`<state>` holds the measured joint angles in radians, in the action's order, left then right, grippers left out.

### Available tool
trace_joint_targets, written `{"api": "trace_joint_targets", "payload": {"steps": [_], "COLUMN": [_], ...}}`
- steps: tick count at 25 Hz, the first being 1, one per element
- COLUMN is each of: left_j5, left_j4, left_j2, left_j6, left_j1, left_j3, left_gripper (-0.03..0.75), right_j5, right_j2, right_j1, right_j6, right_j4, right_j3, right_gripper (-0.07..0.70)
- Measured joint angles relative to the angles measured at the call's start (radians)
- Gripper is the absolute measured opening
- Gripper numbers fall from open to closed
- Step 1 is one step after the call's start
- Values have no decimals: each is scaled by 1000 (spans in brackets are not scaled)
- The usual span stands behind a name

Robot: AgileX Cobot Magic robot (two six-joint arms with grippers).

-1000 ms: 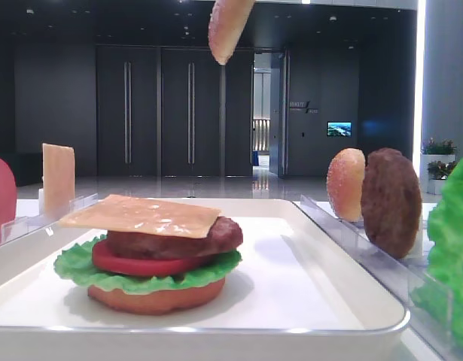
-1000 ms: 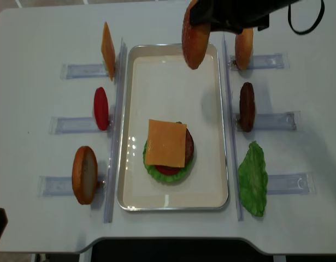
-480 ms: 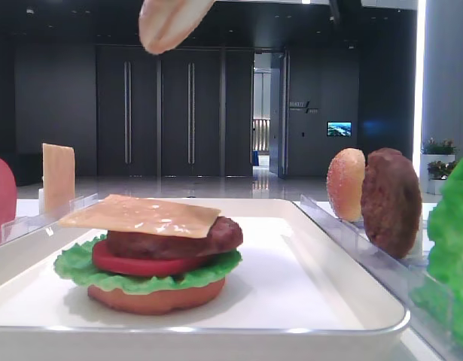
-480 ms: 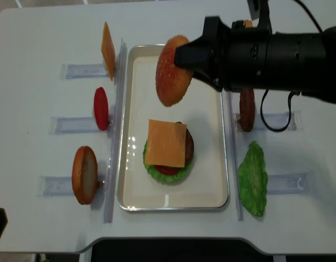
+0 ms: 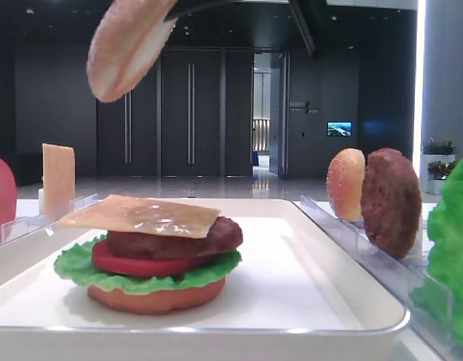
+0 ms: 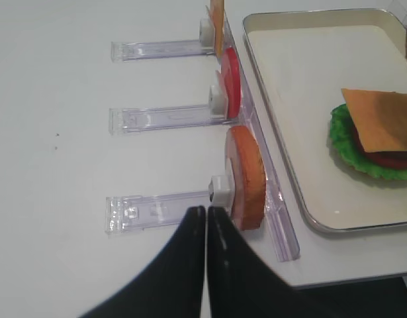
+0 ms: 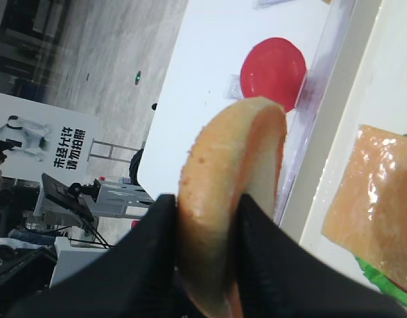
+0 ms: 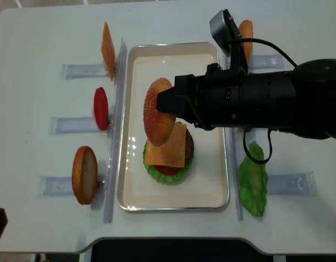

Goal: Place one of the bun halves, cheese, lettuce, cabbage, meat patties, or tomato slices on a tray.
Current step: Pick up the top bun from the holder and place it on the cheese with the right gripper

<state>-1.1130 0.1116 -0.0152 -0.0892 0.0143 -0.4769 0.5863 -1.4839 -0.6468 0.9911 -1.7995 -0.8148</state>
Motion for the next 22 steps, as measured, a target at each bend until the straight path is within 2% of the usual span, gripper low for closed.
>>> {"api": "trace_joint_targets", "payload": {"steps": [13,22], "left_j5": [0,0], "left_j4": [0,0], "left_j2": [0,0], "left_j6": [0,0], "left_j1": [0,0], "left_j3": [0,0], "left_gripper": [0,0], "right_j5": [19,23], "right_j2": [-154,-175], "right_j1": [-1,6], "right_j6": [20,23], "right_j4": [-1,-1], "right_j3": [-22,-31], "right_gripper": [195,195]}}
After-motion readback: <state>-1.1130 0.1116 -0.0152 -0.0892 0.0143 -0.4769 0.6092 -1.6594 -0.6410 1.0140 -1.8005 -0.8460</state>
